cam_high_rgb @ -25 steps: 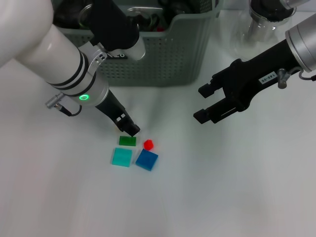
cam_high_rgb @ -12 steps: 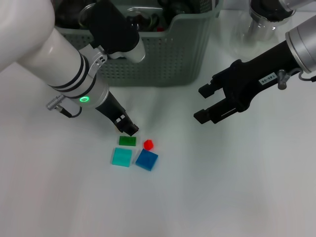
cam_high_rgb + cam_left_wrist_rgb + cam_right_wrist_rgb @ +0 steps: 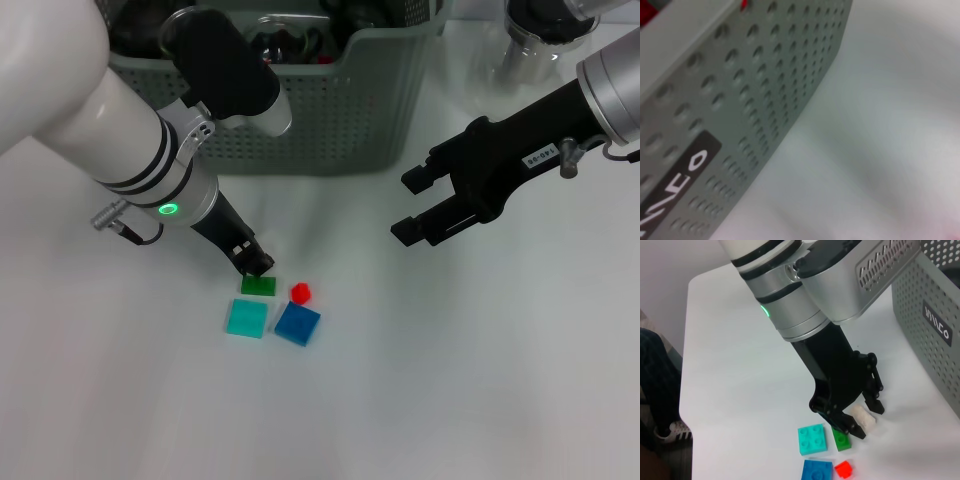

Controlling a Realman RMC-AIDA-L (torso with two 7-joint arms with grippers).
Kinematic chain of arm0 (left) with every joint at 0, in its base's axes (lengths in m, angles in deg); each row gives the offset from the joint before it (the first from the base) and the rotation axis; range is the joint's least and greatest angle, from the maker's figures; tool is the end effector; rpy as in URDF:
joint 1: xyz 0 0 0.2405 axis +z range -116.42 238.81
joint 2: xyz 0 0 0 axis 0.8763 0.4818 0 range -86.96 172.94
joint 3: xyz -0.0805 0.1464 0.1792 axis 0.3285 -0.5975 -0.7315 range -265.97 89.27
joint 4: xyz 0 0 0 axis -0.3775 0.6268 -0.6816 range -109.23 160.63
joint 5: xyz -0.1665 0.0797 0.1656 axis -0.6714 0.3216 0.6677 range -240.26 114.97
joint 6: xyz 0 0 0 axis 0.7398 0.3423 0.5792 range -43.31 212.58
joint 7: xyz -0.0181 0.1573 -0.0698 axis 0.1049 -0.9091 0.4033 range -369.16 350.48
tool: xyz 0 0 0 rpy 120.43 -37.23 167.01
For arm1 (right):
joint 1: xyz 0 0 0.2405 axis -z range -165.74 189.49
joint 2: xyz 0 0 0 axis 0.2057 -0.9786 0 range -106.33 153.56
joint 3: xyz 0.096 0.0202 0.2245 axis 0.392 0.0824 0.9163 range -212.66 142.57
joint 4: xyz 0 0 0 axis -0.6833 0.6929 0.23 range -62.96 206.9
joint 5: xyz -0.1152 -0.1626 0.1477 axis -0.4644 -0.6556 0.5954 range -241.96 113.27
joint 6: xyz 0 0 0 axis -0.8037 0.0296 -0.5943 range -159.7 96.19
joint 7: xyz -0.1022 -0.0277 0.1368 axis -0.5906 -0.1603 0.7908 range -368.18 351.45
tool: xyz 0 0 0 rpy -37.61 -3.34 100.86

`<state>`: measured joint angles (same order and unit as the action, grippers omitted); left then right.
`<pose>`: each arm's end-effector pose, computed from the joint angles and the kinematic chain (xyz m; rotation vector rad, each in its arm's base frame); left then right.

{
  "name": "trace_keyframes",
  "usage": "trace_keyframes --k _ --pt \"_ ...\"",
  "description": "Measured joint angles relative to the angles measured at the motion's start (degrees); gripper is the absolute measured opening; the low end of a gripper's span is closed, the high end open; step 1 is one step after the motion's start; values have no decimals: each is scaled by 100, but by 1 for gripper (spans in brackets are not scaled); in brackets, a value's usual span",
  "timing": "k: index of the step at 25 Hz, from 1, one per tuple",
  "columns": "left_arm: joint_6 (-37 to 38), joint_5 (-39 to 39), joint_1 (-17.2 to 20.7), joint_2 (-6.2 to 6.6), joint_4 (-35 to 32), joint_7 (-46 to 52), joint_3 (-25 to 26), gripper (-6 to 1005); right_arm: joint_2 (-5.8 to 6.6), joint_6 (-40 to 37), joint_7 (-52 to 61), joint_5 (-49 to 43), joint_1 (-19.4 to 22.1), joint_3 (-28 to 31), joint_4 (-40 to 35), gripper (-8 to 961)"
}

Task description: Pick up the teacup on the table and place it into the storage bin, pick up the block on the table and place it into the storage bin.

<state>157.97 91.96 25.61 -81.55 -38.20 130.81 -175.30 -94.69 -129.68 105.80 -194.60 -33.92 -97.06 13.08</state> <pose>-0.1949 0.3914 -0.0986 -2.6440 -0.7061 0.5914 0.1332 0.3956 -0.0215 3.0772 -0.5171 0.0563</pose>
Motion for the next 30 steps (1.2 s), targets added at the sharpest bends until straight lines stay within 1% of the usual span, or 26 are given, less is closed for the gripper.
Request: trace_keyframes --k 4,9,12,15,17,19,21,23,24,26,27,29,30 --pt "-4 0 15 0 2 -13 -6 446 -5 3 -1 0 -5 3 0 766" --pt "18 0 46 0 -59 20 -7 241 -8 2 -4 0 -10 22 0 767" --pt "64 0 112 0 -183 32 -7 216 -8 1 -23 0 -10 26 0 767" --pt "186 -55 312 -11 -582 39 65 192 -8 1 -47 1 -11 36 0 767" --pt "285 -201 467 -14 -881 16 218 192 -6 0 -50 1 0 39 0 767" --pt "423 -641 682 -21 -1217 -129 564 192 4 1 -51 0 26 40 0 767" --pt "597 -1226 864 -25 -1414 -362 1015 191 19 1 -51 0 55 41 0 766" --pt "892 -2000 995 -26 -1468 -723 1642 191 37 -3 -52 1 85 40 0 766" --pt "1024 -2323 1020 -23 -1466 -865 1892 191 50 -20 -51 1 104 41 0 766" --pt "1545 -3436 1066 7 -1424 -1332 2816 191 69 -35 -48 0 137 41 0 767" --pt "1545 -3436 1066 7 -1424 -1332 2816 191 78 -38 -48 1 165 41 0 767" --pt "1757 -4088 1020 40 -1424 -1612 3387 191 91 -31 -52 0 198 46 1 767" --pt "1768 -4192 998 45 -1434 -1663 3512 190 95 -18 -55 0 206 49 3 767"
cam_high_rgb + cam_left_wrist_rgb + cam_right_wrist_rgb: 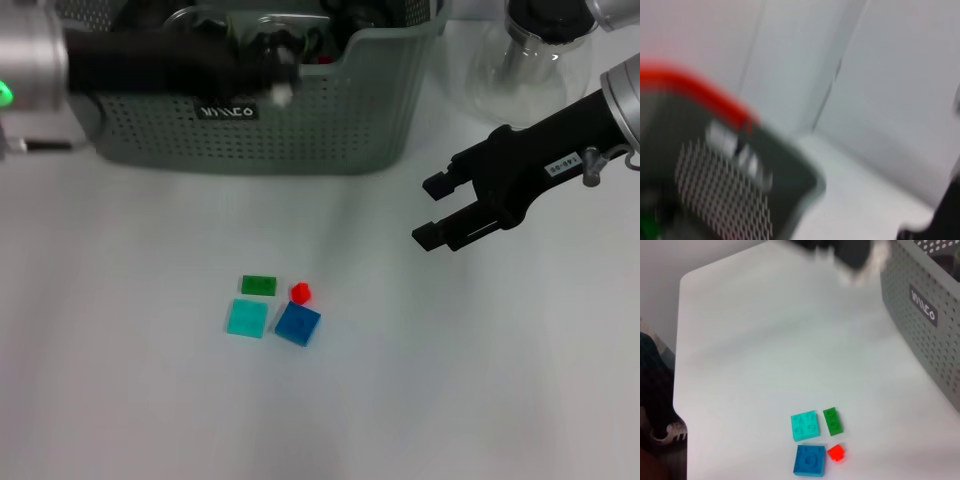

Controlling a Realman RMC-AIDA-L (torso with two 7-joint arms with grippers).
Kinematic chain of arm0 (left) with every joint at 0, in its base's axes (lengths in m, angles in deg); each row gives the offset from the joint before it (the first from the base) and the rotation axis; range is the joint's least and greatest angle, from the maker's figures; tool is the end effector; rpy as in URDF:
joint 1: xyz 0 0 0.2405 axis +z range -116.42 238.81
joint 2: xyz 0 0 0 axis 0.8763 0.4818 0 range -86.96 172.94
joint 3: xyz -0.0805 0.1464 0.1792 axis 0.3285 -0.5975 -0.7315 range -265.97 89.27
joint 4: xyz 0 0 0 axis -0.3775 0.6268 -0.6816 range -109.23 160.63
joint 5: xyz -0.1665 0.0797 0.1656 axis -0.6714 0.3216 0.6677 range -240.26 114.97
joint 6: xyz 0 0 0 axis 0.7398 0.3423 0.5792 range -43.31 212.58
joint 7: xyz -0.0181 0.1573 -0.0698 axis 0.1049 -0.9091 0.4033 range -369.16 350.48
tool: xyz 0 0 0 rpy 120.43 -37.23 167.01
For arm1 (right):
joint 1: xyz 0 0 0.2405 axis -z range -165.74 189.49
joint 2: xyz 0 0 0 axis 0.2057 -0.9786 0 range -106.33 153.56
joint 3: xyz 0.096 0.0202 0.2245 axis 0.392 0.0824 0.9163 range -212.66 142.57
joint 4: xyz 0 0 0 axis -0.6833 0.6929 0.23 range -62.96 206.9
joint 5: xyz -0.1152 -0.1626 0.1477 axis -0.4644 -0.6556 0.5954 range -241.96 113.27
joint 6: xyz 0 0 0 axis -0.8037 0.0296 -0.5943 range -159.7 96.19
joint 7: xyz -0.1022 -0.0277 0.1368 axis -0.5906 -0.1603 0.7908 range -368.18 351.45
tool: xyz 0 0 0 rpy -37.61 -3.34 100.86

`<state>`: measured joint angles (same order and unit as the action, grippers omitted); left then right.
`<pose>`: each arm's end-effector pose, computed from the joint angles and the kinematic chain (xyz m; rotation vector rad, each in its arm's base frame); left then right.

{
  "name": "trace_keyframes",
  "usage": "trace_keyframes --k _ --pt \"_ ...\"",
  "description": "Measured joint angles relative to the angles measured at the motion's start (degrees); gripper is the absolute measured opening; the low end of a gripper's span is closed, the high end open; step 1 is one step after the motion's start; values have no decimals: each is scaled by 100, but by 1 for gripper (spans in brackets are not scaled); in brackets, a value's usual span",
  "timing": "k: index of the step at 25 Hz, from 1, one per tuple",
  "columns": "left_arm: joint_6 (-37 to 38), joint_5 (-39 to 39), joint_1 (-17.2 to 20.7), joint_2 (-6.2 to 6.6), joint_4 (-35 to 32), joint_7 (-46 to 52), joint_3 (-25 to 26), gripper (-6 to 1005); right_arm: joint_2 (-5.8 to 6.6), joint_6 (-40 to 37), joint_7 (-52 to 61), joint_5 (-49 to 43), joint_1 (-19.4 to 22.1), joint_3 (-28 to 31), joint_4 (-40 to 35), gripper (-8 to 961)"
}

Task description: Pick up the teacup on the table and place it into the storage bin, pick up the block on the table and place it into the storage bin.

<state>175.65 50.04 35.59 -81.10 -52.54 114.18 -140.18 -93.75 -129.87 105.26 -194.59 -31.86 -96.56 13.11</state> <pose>-0.1567 0.3818 0.0504 -2.6480 -0.8750 -0.6548 0.1507 0.3937 -0.0140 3.0817 -0.5677 0.0620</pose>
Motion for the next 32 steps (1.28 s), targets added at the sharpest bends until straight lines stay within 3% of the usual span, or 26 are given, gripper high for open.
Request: trace_keyframes --k 3,6,12,14,17,22,26,29,32 --pt "-394 -92 -255 58 16 -96 375 190 4 17 -7 0 3 6 5 767" --pt "-993 151 -600 210 265 12 414 190 3 33 -7 0 -8 8 7 766" --pt "-2450 875 -1470 563 1719 87 406 193 -19 118 32 0 -13 48 7 766" --pt "-2707 917 -1725 706 2254 87 421 195 -39 153 36 0 -18 60 7 766" --pt "-2931 920 -1973 819 2788 87 443 197 -59 181 42 0 -28 61 7 766" --pt "-3243 920 -1994 705 2729 87 414 201 -68 201 18 0 -29 61 7 767" --pt "-3237 920 -1996 706 2676 86 412 204 -71 239 -33 0 -4 55 8 767" --pt "-2909 803 -1875 724 2350 73 501 425 -83 246 -124 3 3 66 54 767" --pt "-1812 97 -1447 652 1419 -234 705 568 -85 281 -156 20 5 77 88 766"
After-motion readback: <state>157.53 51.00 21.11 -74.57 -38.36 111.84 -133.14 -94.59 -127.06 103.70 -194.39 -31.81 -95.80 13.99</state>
